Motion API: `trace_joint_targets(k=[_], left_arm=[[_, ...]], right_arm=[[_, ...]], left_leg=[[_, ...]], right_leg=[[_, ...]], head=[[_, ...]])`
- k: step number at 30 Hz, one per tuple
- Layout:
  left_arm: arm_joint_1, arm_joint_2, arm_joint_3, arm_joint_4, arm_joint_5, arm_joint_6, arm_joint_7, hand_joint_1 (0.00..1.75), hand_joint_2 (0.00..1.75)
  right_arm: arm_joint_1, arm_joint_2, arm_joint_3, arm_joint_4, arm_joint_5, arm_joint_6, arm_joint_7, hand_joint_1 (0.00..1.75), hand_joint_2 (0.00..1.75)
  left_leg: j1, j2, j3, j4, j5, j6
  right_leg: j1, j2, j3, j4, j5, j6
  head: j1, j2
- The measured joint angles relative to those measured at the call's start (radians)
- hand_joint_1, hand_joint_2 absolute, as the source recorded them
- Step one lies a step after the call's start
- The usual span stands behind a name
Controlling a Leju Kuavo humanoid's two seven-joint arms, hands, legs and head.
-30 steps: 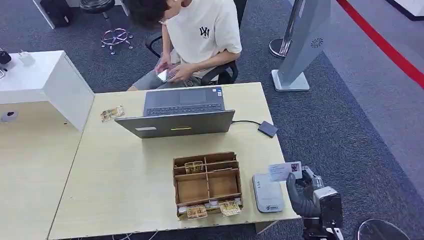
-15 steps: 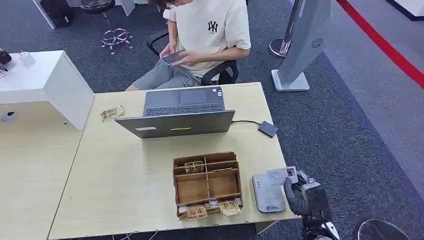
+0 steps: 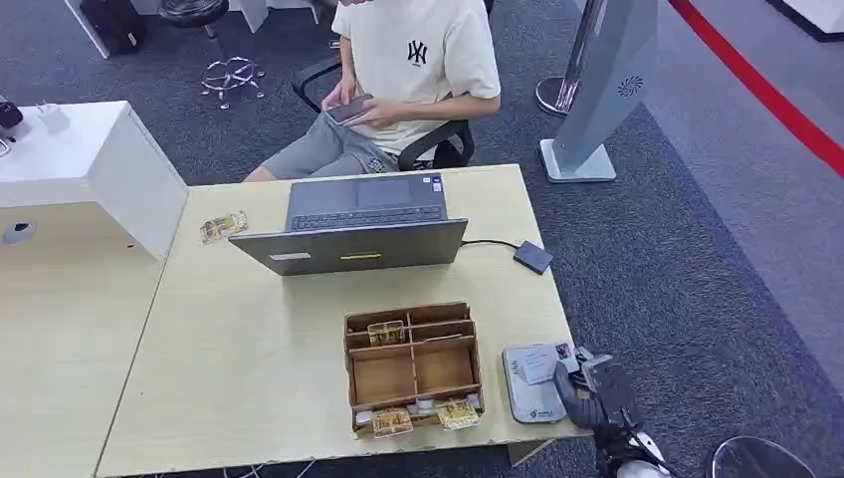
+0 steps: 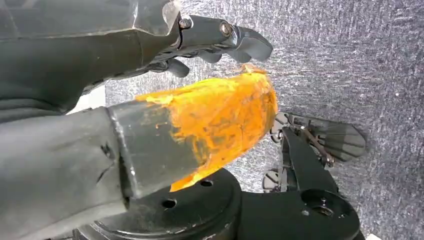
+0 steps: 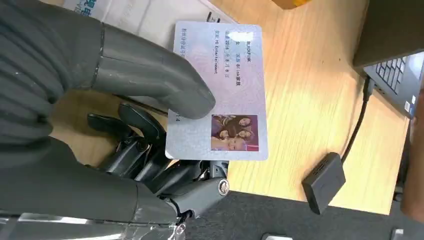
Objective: Pass the card to the sensor for recognition and then transmit it.
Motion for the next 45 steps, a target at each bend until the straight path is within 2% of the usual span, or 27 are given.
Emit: trace_joint_targets(k=[7,14,26,35,40,45], left_arm=[[0.000,0.000,0.000,0.000,0.008,0.001,0.000,0.00,0.00],[0.000,0.000,0.000,0.000,0.019,0.000,-0.006,0.00,0.00],[0.001,-0.002,0.000,0.000,0.037,0.000,-0.016,0.00,0.00],[0.001,-0.002,0.000,0.000,0.056,-0.002,-0.019,0.00,0.00],[0.001,-0.002,0.000,0.000,0.061,-0.002,-0.019,0.00,0.00],[0.001,-0.002,0.000,0.000,0.067,-0.003,-0.020,0.00,0.00]], right_arm=[[-0.003,-0.025,-0.006,-0.002,0.012,0.007,0.004,1.75,1.75],[0.000,-0.026,-0.011,-0.027,0.009,0.003,0.003,1.75,1.75],[0.042,-0.031,0.006,-0.142,0.030,0.031,0.012,1.75,1.75],[0.080,-0.126,0.119,-0.234,0.138,0.045,0.118,1.75,1.75],[0.082,-0.174,0.172,-0.235,0.181,0.027,0.152,1.75,1.75],[0.070,-0.196,0.209,-0.232,0.221,0.000,0.177,1.75,1.75]], left_leg=[[0.000,0.000,0.000,0.001,0.000,0.000],[0.000,0.000,0.000,0.001,0.000,0.000],[0.000,0.000,0.000,0.001,0.000,0.000],[0.000,0.000,0.000,0.001,0.000,0.000],[0.000,0.000,0.000,0.001,0.000,0.000],[0.000,0.000,0.000,0.001,0.000,0.000]], right_leg=[[0.000,0.000,0.001,0.000,0.000,0.001],[0.000,0.000,0.001,0.000,0.000,0.001],[0.000,0.000,0.000,0.000,0.000,0.000],[0.000,0.000,0.001,0.000,0.000,0.001],[0.000,0.000,0.001,0.000,0.000,0.000],[0.000,0.000,0.001,0.000,0.000,0.000]], head=[[0.000,0.000],[0.000,0.000],[0.000,0.000],[0.000,0.000],[0.000,0.000],[0.000,0.000]])
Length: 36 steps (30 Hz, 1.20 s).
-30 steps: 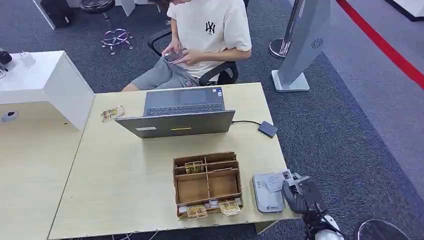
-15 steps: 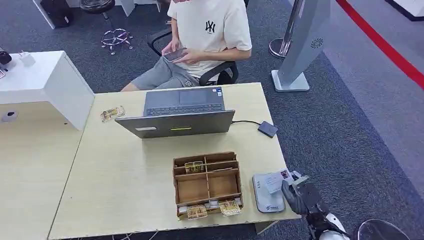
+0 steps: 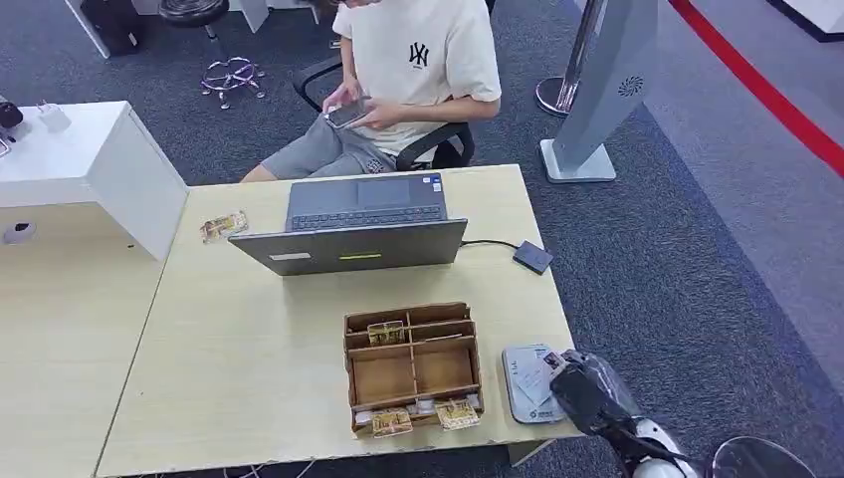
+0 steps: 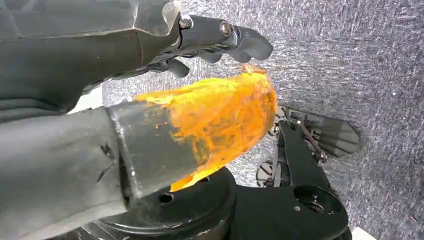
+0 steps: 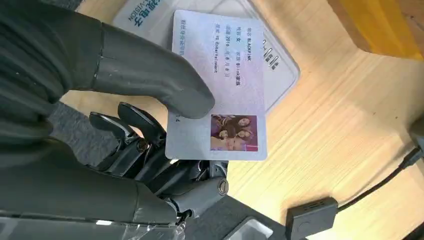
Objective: Pass the card to the sensor for recognition and then transmit it.
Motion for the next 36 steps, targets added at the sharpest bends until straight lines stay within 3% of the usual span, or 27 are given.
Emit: trace_joint_targets(k=[22,36], left_arm=[[0.000,-0.005,-0.003,0.000,0.011,-0.009,-0.002,0.00,0.00],[0.000,-0.004,-0.008,0.001,0.027,-0.009,-0.007,0.00,0.00]], right_arm=[[-0.056,-0.007,0.028,0.065,0.118,-0.097,0.059,1.75,1.75],[-0.073,-0.007,0.029,0.108,0.145,-0.105,0.071,1.75,1.75]], left_leg=[[0.000,0.000,0.000,0.000,0.000,0.000],[0.000,0.000,0.000,0.000,0.000,0.000]], right_leg=[[0.000,0.000,0.000,0.000,0.000,0.000],[0.000,0.000,0.000,0.000,0.000,0.000]], head=[[0.000,0.000],[0.000,0.000]])
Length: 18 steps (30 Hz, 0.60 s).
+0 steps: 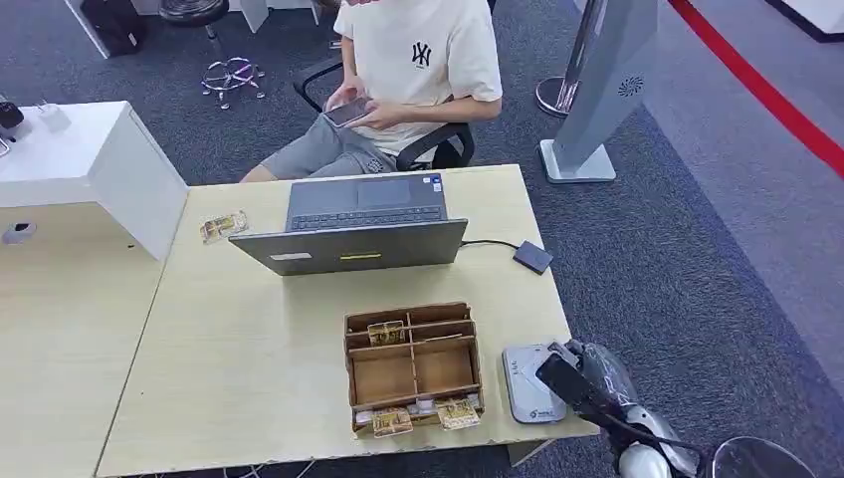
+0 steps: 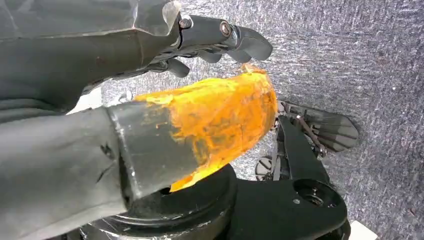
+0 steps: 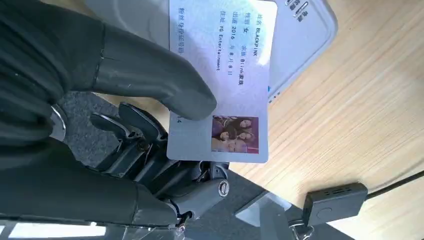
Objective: Pass the card to the sensor for recognition and then transmit it.
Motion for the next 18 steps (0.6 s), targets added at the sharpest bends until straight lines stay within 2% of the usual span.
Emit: trace_joint_targets(k=[14,18], left_arm=[[0.000,0.001,0.000,0.000,0.008,0.000,0.000,0.00,0.00],[0.000,0.001,-0.002,0.000,0.016,0.000,-0.003,0.00,0.00]], right_arm=[[-0.008,0.000,0.000,0.015,-0.002,-0.003,-0.004,1.75,1.75],[-0.002,0.006,-0.003,0.007,-0.023,-0.044,-0.054,1.75,1.75]], left_leg=[[0.000,0.000,0.001,0.000,0.000,0.000],[0.000,0.000,0.001,0.000,0.000,0.000]], right_leg=[[0.000,0.000,0.001,0.000,0.000,0.000],[0.000,0.000,0.001,0.000,0.000,0.000]], head=[[0.000,0.000],[0.000,0.000]])
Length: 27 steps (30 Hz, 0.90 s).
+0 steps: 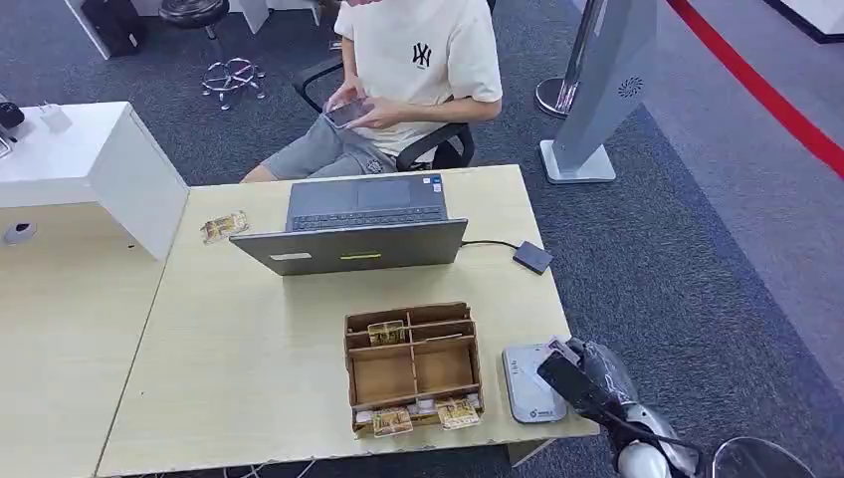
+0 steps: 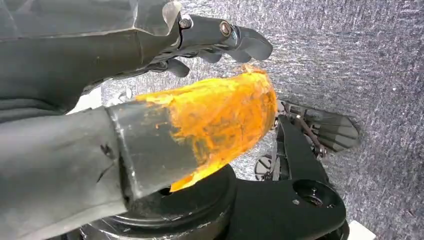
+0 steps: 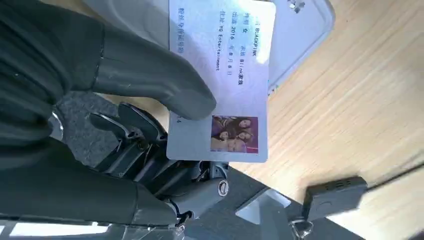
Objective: Pass the card to the sensor for recognition and then transmit it.
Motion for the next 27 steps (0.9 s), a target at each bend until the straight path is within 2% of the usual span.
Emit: trace_joint_targets(k=[6,11,19,22,27], left_arm=[[0.000,-0.005,-0.017,0.000,0.000,0.000,0.000,0.00,0.00],[0.000,-0.008,-0.038,0.000,-0.007,-0.006,0.003,0.00,0.00],[-0.001,-0.010,-0.062,0.000,-0.019,-0.012,0.012,0.00,0.00],[-0.001,-0.010,-0.074,0.000,-0.025,-0.018,0.016,0.00,0.00],[-0.006,-0.010,-0.102,0.000,-0.043,-0.029,0.034,0.00,0.00]], right_arm=[[0.037,0.086,-0.046,-0.150,-0.021,-0.233,-0.140,1.75,1.75],[0.069,0.152,-0.082,-0.297,-0.030,-0.359,-0.228,1.75,1.75],[0.093,0.204,-0.089,-0.419,-0.002,-0.416,-0.277,1.75,1.75],[0.096,0.215,-0.076,-0.445,0.061,-0.466,-0.306,1.75,1.75],[0.081,0.239,-0.017,-0.472,0.240,-0.475,-0.337,1.75,1.75]], left_leg=[[0.000,0.000,0.000,0.000,0.000,0.000],[0.000,0.000,-0.001,0.000,0.000,0.000],[0.000,0.000,-0.001,0.000,0.000,0.000],[0.000,0.000,-0.001,0.000,0.000,0.000],[0.001,0.000,-0.001,0.000,0.000,0.000]], right_leg=[[0.000,0.000,-0.001,0.000,0.000,0.000],[0.000,0.000,-0.001,0.000,0.000,0.000],[0.000,0.000,-0.001,0.000,0.000,0.000],[0.000,0.000,-0.001,0.000,0.000,0.000],[0.000,0.000,-0.001,0.000,0.000,0.000]], head=[[0.000,0.000],[0.000,0.000],[0.000,0.000],[0.000,0.000],[0.000,0.000]])
